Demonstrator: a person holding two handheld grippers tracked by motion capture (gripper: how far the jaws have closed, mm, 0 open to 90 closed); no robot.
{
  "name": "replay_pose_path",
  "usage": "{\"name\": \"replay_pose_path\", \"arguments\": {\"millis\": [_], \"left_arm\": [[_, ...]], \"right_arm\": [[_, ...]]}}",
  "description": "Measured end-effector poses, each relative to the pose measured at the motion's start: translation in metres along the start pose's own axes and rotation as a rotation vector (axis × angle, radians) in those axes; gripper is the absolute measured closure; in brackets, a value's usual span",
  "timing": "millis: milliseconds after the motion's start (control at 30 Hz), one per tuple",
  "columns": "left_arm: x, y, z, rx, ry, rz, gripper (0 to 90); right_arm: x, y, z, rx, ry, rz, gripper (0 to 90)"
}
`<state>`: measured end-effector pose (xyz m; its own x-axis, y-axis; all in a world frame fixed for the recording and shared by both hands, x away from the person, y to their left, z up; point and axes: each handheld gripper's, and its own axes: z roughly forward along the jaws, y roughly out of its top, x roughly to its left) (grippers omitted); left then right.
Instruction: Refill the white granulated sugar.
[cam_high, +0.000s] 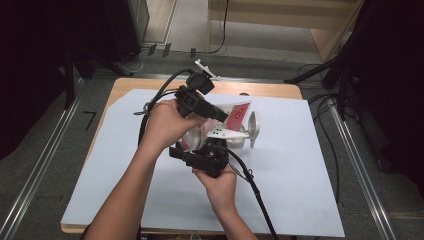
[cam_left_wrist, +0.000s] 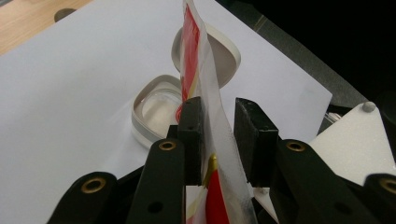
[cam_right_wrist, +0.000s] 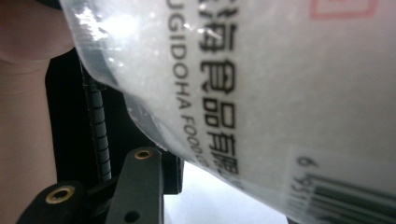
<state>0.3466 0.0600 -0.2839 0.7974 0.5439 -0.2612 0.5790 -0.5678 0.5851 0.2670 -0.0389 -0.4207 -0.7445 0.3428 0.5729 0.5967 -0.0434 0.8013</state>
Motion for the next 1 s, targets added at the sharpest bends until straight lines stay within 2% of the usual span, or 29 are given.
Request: {"name": "replay_pose_path", "arguments": {"millis": [200, 333, 467, 1000], "left_arm": [[-0.0003, -0.0007, -0.0001, -0.001, 0.001, 0.001, 73.1], [-0.002, -0.0033, -0.0004, 0.0, 0.012, 0.018, 73.1], [-0.0016, -0.0059, -0.0006, -0.019, 0.011, 0.006, 73.2], [-0.0017, -0.007, -0.0009, -0.026, 0.004, 0.006, 73.1]], "right_arm": [[0.0, 0.0002, 0.0001, -0.001, -0.003, 0.007, 62.6], [0.0002, -0.0004, 0.0003, 0.005, -0.004, 0.003, 62.7], [0.0006, -0.0014, 0.0007, 0.014, -0.01, -0.005, 62.7], [0.001, -0.0021, 0.0001, 0.014, -0.011, -0.003, 62.7]]}}
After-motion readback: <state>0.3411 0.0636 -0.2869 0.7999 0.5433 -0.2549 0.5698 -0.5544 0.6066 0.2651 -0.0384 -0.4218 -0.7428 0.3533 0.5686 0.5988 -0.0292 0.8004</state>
